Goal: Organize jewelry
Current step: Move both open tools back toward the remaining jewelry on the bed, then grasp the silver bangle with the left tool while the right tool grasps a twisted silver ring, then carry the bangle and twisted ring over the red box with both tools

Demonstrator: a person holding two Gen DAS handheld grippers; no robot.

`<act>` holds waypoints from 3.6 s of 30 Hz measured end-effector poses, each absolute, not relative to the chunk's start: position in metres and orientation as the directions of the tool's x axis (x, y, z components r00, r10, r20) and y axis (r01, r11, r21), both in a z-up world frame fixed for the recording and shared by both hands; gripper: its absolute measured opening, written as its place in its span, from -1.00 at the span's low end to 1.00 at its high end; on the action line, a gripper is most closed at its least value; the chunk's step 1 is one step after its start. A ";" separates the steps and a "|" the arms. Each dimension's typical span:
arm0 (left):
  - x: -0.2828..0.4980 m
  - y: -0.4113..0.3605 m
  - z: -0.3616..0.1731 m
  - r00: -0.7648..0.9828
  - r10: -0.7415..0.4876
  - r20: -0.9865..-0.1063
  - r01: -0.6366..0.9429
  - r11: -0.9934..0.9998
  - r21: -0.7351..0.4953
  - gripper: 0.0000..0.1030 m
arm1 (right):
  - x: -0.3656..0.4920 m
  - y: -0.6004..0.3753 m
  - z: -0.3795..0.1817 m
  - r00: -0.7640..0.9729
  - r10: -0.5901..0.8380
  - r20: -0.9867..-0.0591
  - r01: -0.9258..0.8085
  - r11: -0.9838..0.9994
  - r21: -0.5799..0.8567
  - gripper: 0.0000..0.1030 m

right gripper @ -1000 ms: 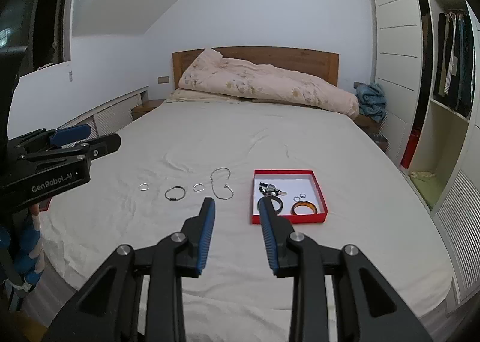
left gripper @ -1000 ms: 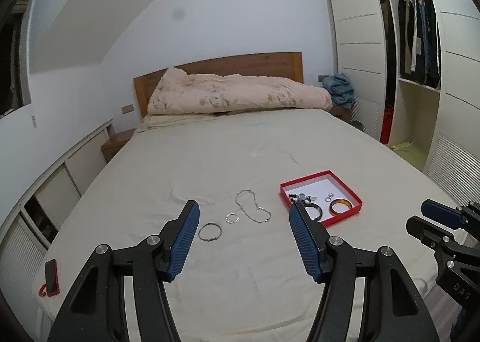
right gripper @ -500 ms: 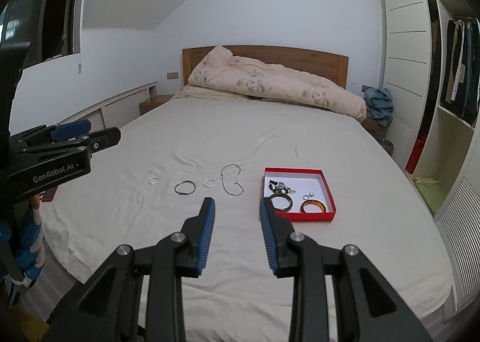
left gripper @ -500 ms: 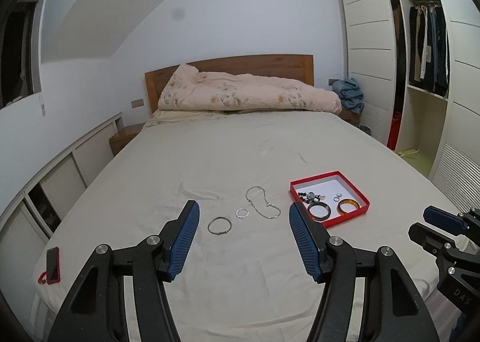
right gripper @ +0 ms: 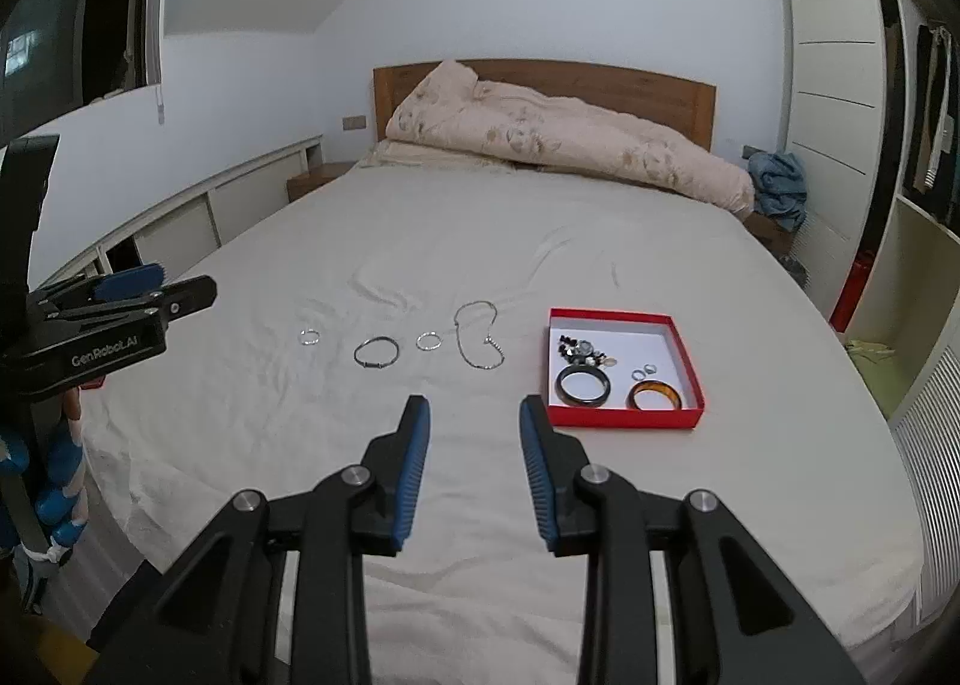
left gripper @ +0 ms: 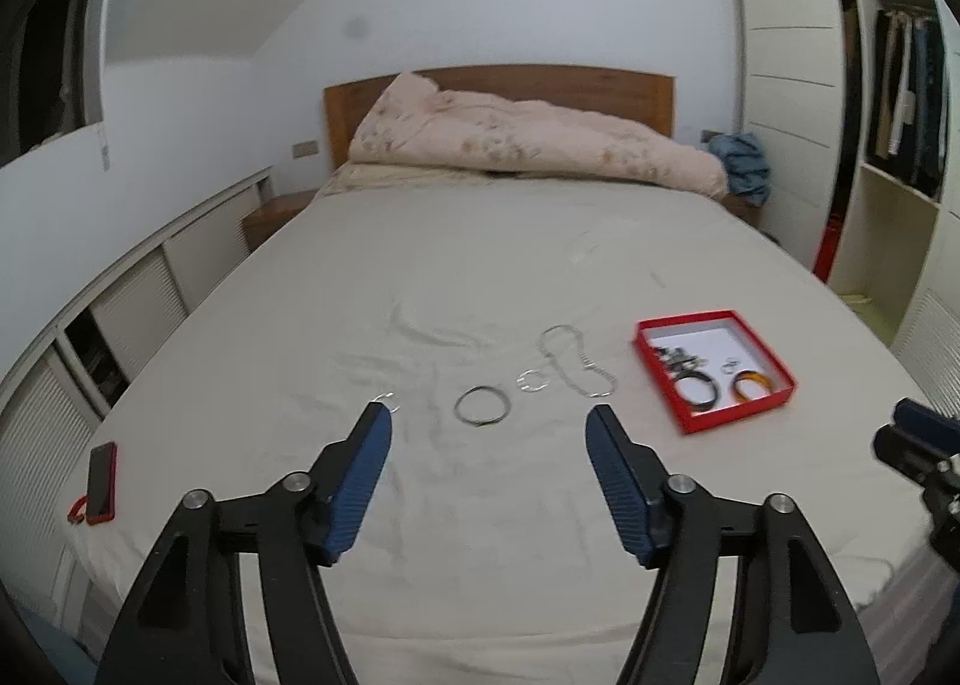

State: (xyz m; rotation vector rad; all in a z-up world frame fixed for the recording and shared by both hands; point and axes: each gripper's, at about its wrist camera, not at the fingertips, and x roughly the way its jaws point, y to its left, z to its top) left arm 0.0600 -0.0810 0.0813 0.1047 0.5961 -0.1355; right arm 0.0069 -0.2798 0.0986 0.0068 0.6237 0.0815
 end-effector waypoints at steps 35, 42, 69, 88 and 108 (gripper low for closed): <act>0.311 -0.038 -0.113 0.520 -0.135 -0.844 0.161 0.985 -0.058 -0.12 | 0.258 -0.219 -0.093 0.531 0.286 -0.798 -0.213 0.956 0.201 -0.42; 0.348 -0.058 -0.141 0.457 -0.153 -0.876 0.240 0.970 -0.045 -0.12 | 0.293 -0.215 -0.121 0.507 0.304 -0.807 -0.223 0.950 0.218 -0.42; 0.370 -0.030 -0.124 0.568 -0.162 -0.807 0.240 0.970 -0.026 -0.93 | 0.376 -0.186 -0.148 0.564 0.288 -0.773 -0.280 0.948 0.150 -0.20; 0.306 -0.048 -0.061 0.609 -0.122 -0.783 0.247 0.968 0.041 -0.93 | 0.303 -0.210 -0.079 0.589 0.329 -0.739 -0.259 0.942 0.213 -0.29; 0.228 -0.171 -0.001 0.621 -0.239 -0.747 0.432 0.899 0.072 -0.93 | 0.191 -0.324 -0.006 0.717 0.219 -0.662 -0.094 0.971 0.219 -0.29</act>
